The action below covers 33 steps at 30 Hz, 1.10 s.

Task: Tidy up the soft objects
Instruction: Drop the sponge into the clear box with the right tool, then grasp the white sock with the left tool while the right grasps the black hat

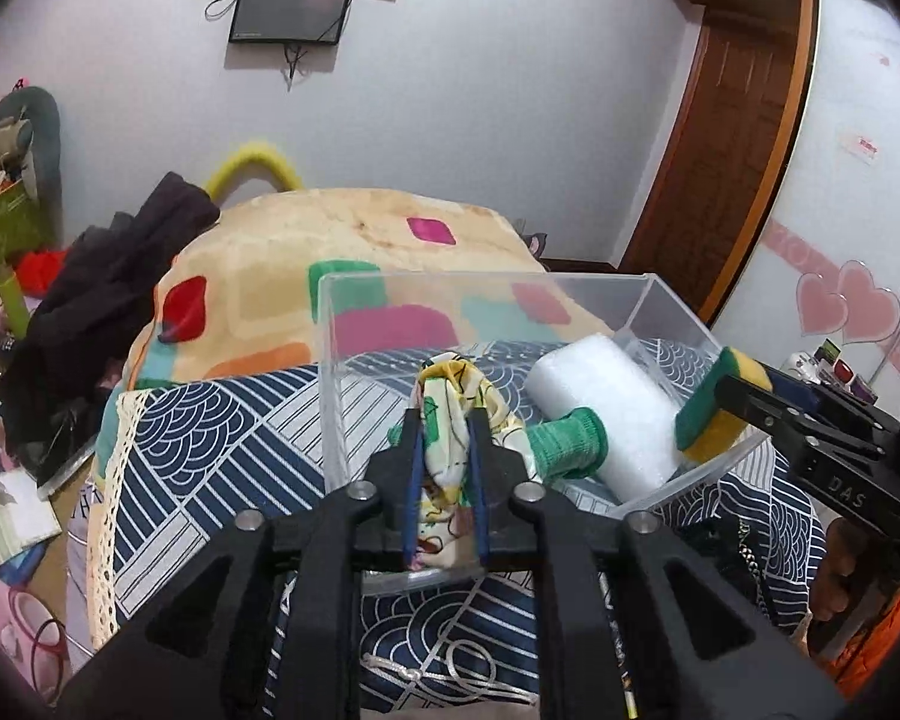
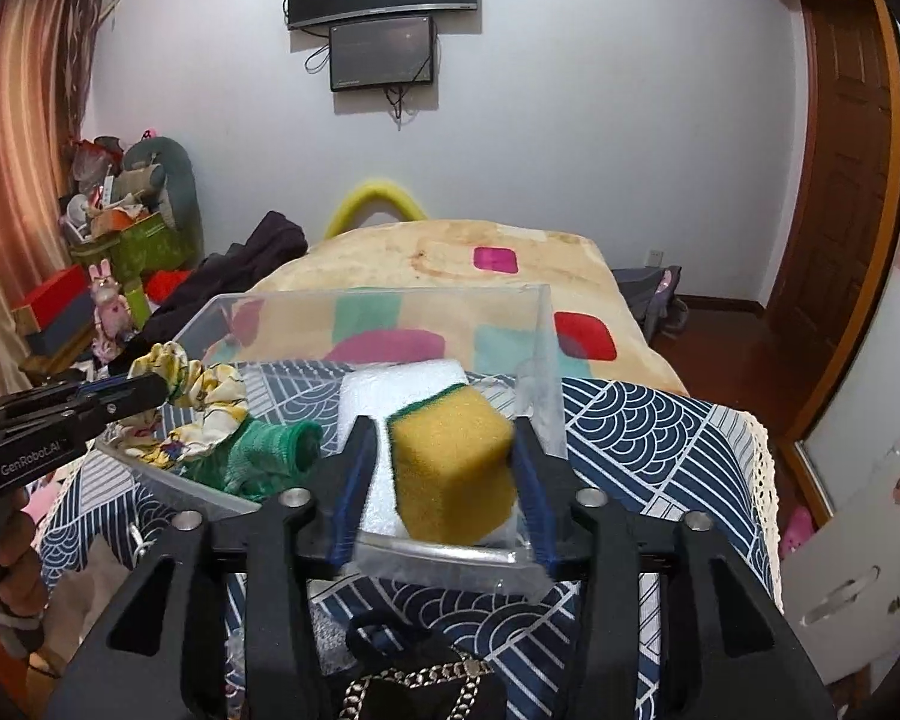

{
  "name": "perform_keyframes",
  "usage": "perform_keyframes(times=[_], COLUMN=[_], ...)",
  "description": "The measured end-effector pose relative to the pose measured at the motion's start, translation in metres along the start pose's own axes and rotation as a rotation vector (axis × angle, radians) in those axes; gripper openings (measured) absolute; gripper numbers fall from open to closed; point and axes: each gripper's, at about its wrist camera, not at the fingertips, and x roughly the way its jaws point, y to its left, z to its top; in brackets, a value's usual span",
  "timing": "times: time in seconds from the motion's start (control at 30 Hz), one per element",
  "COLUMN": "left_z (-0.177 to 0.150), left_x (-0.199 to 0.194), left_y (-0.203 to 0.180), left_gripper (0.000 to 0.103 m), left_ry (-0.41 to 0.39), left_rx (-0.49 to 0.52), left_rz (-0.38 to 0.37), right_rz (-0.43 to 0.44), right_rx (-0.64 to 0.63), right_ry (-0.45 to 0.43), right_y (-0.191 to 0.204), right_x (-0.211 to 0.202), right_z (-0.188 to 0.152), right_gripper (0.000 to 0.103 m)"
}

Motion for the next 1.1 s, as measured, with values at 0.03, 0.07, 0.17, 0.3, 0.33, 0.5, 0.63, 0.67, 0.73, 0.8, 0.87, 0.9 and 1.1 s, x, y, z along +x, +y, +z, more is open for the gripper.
perform_keyframes(times=[0.03, 0.07, 0.17, 0.3, 0.33, 0.5, 0.63, 0.67, 0.73, 0.8, 0.87, 0.9, 1.1], left_z=[0.000, 0.000, -0.001, -0.001, -0.001, -0.005, -0.018, -0.021, -0.028, -0.034, -0.041, -0.045, -0.073], left_x=[-0.001, -0.004, -0.014, -0.032, -0.036, -0.062, -0.083, -0.086, -0.093, -0.098, -0.102, -0.103, -0.092], left_y=[0.001, 0.001, 0.000, -0.006, -0.007, -0.014, -0.020, -0.021, -0.025, -0.026, -0.024, -0.023, -0.016], left_gripper=[0.025, 0.031, 0.042, 0.045, 0.045, 0.059, 0.064, 0.065, 0.068, 0.073, 0.077, 0.079, 0.079], left_ry=[0.000, -0.003, -0.018, -0.043, -0.050, -0.104, -0.139, -0.140, -0.140, -0.137, -0.129, -0.123, -0.029], left_rx=[-0.002, -0.004, -0.007, 0.013, 0.019, 0.039, 0.040, 0.044, 0.055, 0.058, 0.050, 0.044, 0.021], left_rz=[0.002, 0.002, -0.021, -0.021, -0.015, 0.020, 0.036, 0.040, 0.051, 0.060, 0.064, 0.066, 0.087], right_rz=[-0.001, -0.002, -0.003, -0.005, -0.005, -0.012, -0.011, -0.010, -0.007, -0.004, -0.004, -0.002, 0.014], right_rx=[-0.002, -0.003, -0.010, -0.019, -0.017, -0.004, 0.003, 0.006, 0.012, 0.019, 0.026, 0.030, 0.057], right_ry=[-0.001, -0.006, -0.014, -0.045, -0.061, -0.095, -0.097, -0.094, -0.089, -0.082, -0.072, -0.064, 0.010], right_y=[0.000, 0.001, 0.002, 0.006, 0.006, 0.010, 0.012, 0.011, 0.011, 0.010, 0.009, 0.008, 0.007], right_x=[-0.001, -0.002, -0.008, -0.020, -0.026, -0.042, -0.050, -0.052, -0.056, -0.060, -0.062, -0.062, -0.051], right_z=[0.000, 0.001, 0.002, 0.005, 0.006, 0.002, -0.007, -0.010, -0.014, -0.021, -0.027, -0.030, -0.051], right_gripper=[0.053, 0.055, 0.057, 0.063, 0.068, 0.076, 0.078, 0.078, 0.078, 0.078, 0.080, 0.081, 0.081])
